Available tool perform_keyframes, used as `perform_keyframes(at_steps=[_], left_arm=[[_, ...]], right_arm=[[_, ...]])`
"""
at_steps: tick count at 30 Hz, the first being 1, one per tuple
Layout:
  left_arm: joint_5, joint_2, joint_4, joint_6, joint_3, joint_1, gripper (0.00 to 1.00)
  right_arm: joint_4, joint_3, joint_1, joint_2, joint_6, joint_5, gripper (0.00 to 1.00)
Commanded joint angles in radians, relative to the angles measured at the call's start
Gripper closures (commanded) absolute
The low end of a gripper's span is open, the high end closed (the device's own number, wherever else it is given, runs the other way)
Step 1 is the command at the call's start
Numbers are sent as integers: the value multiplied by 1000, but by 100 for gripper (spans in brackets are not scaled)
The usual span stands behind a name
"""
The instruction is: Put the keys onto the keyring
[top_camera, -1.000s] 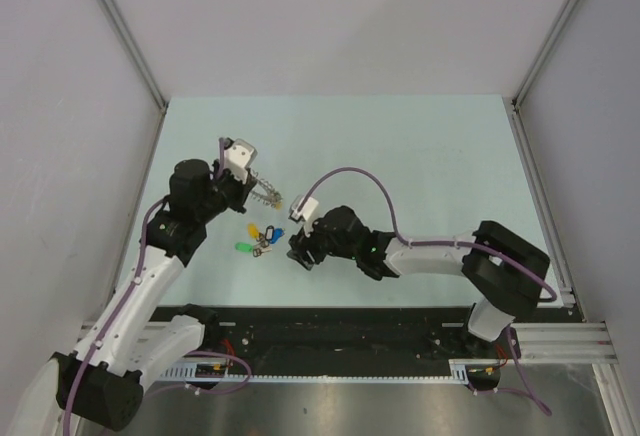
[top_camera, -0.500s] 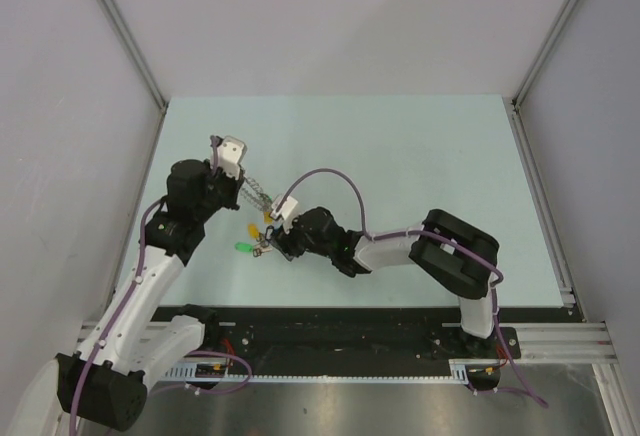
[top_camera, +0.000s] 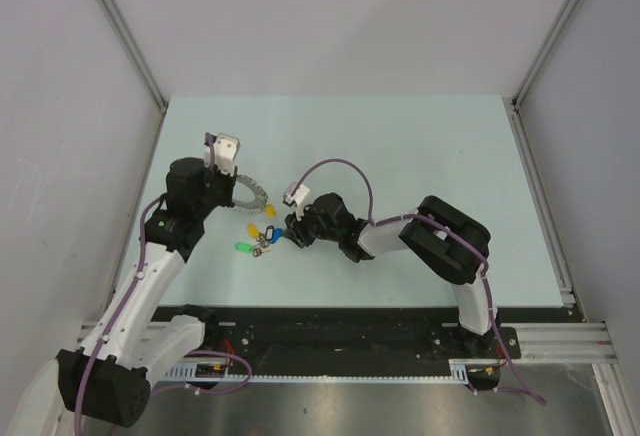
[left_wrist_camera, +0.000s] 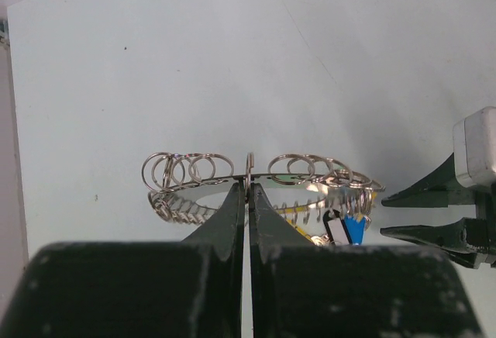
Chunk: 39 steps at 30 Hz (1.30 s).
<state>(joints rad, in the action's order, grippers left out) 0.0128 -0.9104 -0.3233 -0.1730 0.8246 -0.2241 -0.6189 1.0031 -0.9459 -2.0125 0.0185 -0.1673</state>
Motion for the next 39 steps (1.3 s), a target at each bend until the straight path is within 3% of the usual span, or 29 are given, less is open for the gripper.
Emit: perform_keyframes(at_steps=[1,28,39], left_arm=[[-11,2,59,21,8,12,100],[24,-13,63,21,5,26,100],[38,-16,63,18,5,26,100]], right_arm=[[-105,-11,30,-35,6,-90,63],[-170,34,56,-184,-15,-216,72],[-59,35,59,-125,-81,-244,100]])
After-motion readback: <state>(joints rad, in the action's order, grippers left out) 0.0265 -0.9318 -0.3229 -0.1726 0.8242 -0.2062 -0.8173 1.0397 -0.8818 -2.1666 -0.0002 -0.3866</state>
